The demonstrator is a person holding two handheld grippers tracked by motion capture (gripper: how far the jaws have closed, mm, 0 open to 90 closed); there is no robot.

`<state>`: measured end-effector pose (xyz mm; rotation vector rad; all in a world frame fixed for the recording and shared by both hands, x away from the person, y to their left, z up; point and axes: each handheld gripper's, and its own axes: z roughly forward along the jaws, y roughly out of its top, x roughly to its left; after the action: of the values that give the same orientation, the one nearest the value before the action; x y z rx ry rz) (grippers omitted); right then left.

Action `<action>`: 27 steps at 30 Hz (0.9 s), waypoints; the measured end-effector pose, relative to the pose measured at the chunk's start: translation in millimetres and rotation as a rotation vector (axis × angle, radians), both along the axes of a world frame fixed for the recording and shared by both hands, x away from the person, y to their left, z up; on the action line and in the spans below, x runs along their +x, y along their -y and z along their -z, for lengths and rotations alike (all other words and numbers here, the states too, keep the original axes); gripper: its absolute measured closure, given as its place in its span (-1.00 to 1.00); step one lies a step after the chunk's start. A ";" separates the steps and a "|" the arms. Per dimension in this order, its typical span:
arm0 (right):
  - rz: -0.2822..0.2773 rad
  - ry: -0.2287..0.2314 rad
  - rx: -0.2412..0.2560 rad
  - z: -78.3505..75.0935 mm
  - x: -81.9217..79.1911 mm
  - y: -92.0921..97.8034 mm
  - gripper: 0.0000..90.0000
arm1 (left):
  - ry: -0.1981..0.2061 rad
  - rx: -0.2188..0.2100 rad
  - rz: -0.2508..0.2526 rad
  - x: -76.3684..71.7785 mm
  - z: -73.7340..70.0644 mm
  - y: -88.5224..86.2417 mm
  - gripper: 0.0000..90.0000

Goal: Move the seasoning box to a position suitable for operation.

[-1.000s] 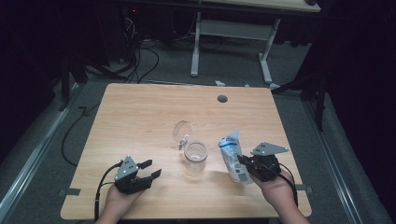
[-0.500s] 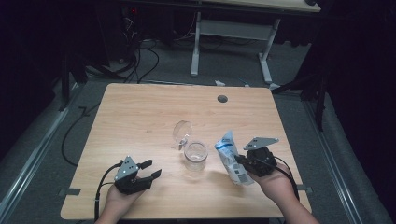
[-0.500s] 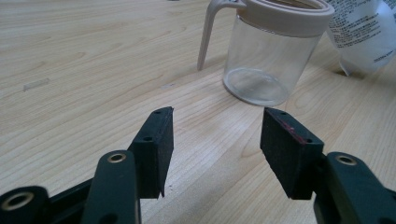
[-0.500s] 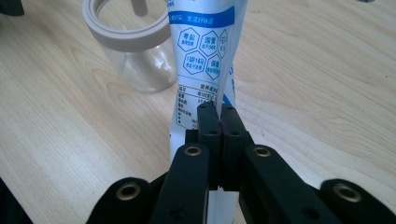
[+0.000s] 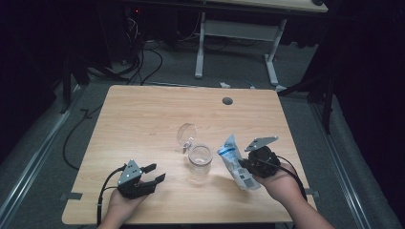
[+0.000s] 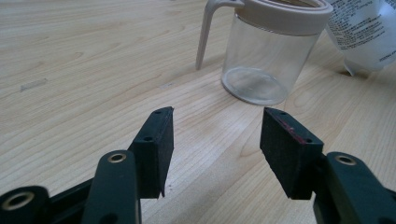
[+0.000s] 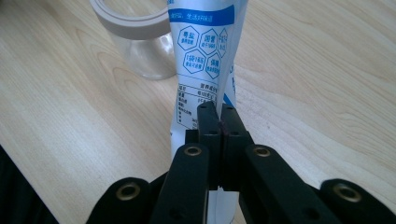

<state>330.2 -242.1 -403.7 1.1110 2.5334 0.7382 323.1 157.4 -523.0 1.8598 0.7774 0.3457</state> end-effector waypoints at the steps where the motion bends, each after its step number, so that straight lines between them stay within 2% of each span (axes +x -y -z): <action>1: 0.003 -0.010 0.000 -0.5 0.5 -0.1 1.00 | -0.001 -0.001 0.001 -0.1 0.0 0.2 0.00; 10: -0.012 -0.049 -0.033 -6.4 3.6 -3.7 1.00 | 0.001 0.001 0.003 -0.3 -0.1 0.8 0.00; 18: -0.022 -0.064 -0.070 -12.4 5.3 -7.2 1.00 | 0.002 0.002 0.006 -0.7 -0.3 0.8 0.00; 27: -0.028 -0.094 -0.085 -12.9 4.9 -9.0 1.00 | 0.009 -0.001 0.008 -1.6 -0.6 1.7 0.00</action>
<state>335.1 -233.0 -390.8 1.1093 2.6367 0.5920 321.5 155.8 -522.4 1.8593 0.7639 0.3479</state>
